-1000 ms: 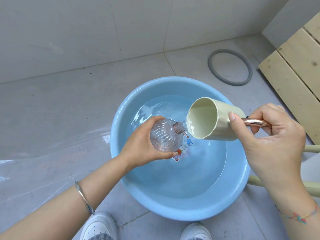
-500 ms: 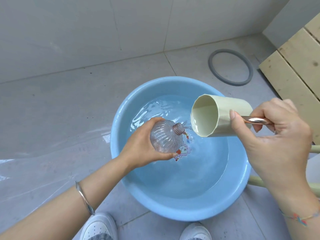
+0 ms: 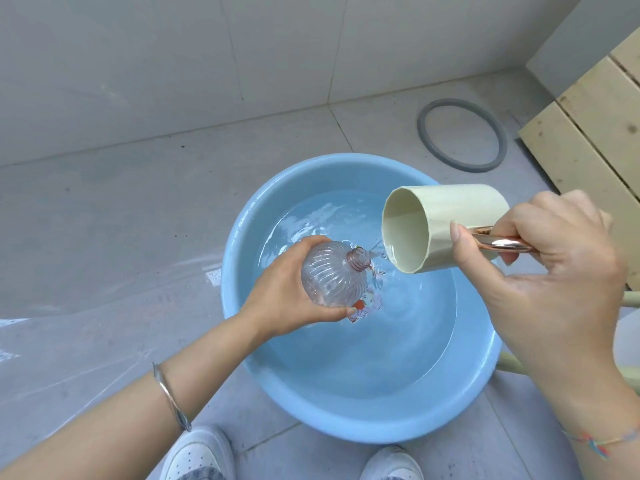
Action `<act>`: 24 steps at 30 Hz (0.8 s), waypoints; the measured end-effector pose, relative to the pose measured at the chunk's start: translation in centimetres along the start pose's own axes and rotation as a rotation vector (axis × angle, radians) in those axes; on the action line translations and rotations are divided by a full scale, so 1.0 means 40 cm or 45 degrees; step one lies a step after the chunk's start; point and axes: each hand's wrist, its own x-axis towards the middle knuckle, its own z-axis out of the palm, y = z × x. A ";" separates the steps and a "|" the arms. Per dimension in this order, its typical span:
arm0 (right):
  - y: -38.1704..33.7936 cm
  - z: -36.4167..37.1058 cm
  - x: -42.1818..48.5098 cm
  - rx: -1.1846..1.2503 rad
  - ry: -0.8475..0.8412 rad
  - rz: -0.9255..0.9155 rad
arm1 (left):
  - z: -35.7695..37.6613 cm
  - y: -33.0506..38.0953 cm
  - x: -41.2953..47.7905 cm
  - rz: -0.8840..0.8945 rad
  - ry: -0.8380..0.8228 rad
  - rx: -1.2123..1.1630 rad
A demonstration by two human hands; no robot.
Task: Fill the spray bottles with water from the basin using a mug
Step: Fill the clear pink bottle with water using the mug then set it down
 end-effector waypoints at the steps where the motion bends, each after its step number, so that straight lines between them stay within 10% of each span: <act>1: -0.001 0.001 0.000 -0.013 0.002 -0.022 | 0.000 0.000 0.000 0.003 0.001 -0.002; 24: -0.007 0.044 -0.012 -0.073 -0.008 -0.417 | 0.006 0.008 -0.001 -0.002 0.001 -0.025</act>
